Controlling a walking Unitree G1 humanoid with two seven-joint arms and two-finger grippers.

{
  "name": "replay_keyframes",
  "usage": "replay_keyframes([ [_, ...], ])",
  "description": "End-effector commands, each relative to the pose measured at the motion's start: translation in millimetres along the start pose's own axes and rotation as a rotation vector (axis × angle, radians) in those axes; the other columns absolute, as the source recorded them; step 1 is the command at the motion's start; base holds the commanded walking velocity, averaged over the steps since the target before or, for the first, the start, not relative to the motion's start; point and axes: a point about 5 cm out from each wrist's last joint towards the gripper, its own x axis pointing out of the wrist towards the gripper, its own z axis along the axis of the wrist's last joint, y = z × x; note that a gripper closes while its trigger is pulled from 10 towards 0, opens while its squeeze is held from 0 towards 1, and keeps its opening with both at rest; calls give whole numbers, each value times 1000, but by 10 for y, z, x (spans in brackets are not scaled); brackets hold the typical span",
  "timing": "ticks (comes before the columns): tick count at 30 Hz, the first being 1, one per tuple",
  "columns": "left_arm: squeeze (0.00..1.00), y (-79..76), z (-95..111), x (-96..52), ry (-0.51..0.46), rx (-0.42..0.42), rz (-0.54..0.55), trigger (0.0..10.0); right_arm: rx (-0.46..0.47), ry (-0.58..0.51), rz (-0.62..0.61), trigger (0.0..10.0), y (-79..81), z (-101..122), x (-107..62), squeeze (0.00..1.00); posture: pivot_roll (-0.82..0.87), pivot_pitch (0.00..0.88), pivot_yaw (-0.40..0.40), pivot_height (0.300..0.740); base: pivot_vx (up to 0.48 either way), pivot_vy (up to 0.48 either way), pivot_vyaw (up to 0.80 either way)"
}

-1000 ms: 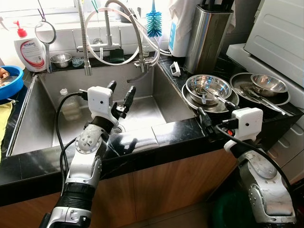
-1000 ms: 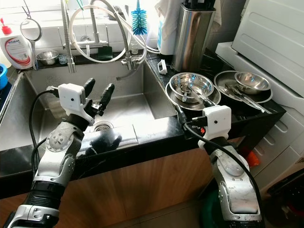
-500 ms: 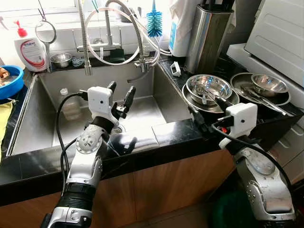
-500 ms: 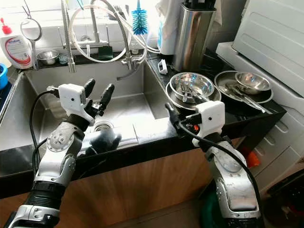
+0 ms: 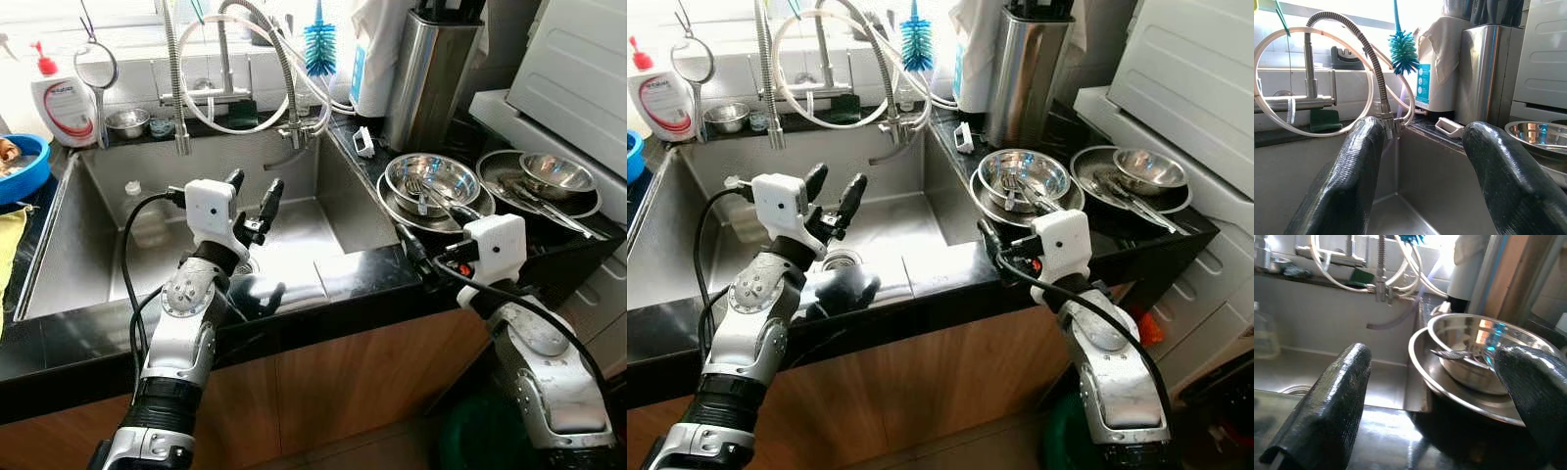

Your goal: Kitchen organization

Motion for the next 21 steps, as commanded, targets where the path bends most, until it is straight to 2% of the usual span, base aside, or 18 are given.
replay_keyframes([
  [1,0,-26,19,9,-3,-6,-11,10000,-14,22,-44,10000,-85,-4,16,0,-2,0,-37,740,0,0,0],
  [21,0,-20,14,7,-1,-6,-11,10000,-44,14,-246,10000,-359,33,-56,0,-2,0,-36,740,0,0,0],
])
